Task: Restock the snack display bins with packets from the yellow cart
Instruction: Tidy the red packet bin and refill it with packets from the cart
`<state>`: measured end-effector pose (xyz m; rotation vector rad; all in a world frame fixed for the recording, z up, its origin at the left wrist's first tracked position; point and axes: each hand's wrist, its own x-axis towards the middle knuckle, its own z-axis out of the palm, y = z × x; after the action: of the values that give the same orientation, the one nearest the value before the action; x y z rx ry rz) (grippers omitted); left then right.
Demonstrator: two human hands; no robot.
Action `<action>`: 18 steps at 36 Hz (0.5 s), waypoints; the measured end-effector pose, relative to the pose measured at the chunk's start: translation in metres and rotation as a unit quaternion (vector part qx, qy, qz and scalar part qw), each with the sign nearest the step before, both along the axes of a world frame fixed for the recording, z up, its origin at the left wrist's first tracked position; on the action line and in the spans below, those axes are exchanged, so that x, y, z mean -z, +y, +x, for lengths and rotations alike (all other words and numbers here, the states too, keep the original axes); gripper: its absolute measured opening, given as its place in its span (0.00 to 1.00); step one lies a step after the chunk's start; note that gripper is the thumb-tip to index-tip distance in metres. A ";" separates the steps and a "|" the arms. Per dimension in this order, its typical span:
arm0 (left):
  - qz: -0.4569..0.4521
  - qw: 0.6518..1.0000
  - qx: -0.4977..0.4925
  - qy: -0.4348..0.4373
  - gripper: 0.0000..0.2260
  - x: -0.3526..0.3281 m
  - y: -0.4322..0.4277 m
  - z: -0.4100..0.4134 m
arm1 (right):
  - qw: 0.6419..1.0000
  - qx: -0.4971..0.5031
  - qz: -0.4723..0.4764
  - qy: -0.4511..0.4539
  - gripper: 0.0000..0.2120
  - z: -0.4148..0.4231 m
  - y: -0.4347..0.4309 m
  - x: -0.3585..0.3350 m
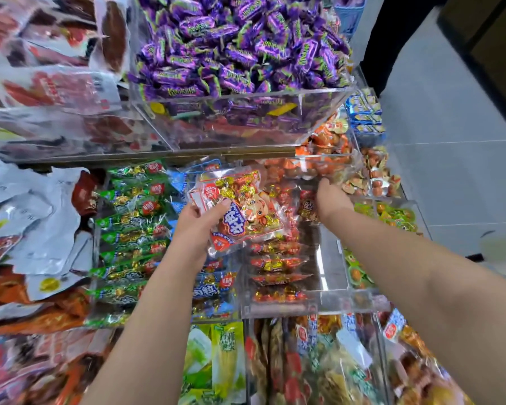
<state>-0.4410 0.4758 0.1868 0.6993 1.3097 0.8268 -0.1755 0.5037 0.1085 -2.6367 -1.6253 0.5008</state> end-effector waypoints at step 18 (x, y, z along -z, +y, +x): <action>0.000 1.000 0.012 -0.002 0.23 0.003 -0.002 -0.001 | 0.981 0.117 0.020 0.151 0.15 -0.012 0.010 0.030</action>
<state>-0.4425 0.4734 0.1839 0.7118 1.2944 0.8084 -0.1872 0.5142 0.0790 -2.5228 -1.2106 0.7991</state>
